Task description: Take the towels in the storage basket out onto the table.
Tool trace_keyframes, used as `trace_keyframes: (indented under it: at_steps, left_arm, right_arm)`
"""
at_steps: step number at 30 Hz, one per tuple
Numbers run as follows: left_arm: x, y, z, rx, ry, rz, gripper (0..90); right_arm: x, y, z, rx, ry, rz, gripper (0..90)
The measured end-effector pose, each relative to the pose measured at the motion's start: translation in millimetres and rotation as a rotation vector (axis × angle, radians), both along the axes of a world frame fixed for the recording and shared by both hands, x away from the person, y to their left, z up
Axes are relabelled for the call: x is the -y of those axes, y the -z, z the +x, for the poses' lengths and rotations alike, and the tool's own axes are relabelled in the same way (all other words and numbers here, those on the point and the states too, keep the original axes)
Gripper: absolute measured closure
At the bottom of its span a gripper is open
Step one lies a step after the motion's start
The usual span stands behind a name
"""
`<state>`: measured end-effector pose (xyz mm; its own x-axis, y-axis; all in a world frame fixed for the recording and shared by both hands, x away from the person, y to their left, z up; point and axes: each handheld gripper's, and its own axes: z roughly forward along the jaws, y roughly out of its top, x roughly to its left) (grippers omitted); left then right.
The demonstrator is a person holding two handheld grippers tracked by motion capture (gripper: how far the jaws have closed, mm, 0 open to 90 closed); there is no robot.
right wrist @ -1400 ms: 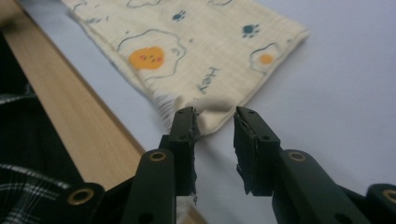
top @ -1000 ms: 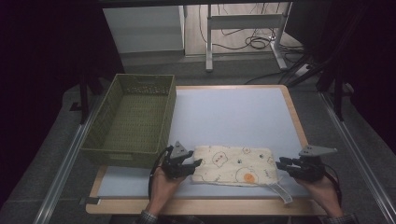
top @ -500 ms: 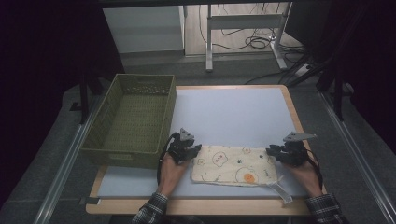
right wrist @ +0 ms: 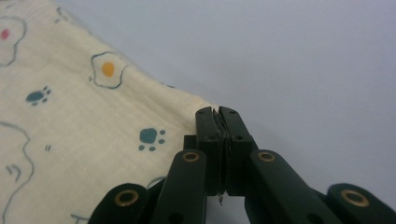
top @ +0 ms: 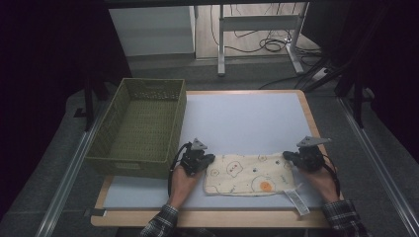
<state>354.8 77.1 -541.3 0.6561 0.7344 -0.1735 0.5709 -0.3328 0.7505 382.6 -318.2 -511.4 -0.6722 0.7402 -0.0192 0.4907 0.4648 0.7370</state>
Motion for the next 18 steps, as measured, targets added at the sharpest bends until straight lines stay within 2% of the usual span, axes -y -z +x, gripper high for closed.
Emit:
trace_keyframes:
  at_steps: [4,5,6,8,11,12,13,14,16,18]
  left_arm:
    - [6.4,-3.4,-9.3,0.004,0.032,-0.017,85.5]
    - [9.5,-6.1,-14.1,0.015,0.043,-0.020,85.5]
    - [9.5,-6.1,-14.1,0.015,0.043,-0.020,85.5]
    - [11.7,-9.7,-14.9,0.054,0.032,0.031,85.2]
    - [11.2,-9.5,-9.8,0.056,0.024,0.046,82.0]
    - [11.0,-8.9,-6.9,0.051,0.023,0.046,78.0]
    - [11.1,-8.4,-4.5,0.056,0.022,0.056,68.6]
    - [11.8,-7.7,-2.8,0.056,0.022,0.064,68.6]
    - [14.4,-5.7,-0.7,0.060,0.026,0.095,64.1]
    - [16.4,-2.7,0.9,0.081,0.019,0.139,59.4]
  right_arm:
    - [2.8,-1.8,20.8,0.008,0.023,-0.009,87.8]
    - [3.1,-3.2,29.8,0.011,0.036,-0.013,87.8]
    - [3.1,-3.2,29.8,0.011,0.036,-0.013,87.8]
    - [1.4,-2.1,41.4,-0.007,0.047,-0.007,87.5]
    - [-1.4,-0.4,43.2,-0.015,0.043,-0.012,86.7]
    - [-2.2,-0.3,42.2,-0.012,0.043,-0.013,86.0]
    - [-0.7,-2.0,38.5,-0.007,0.042,0.002,80.7]
    - [-0.7,-2.0,38.5,-0.007,0.042,0.002,80.7]
    - [3.4,-4.8,34.4,-0.008,0.047,0.022,75.7]
    - [8.1,-8.2,30.5,-0.008,0.050,0.030,70.5]
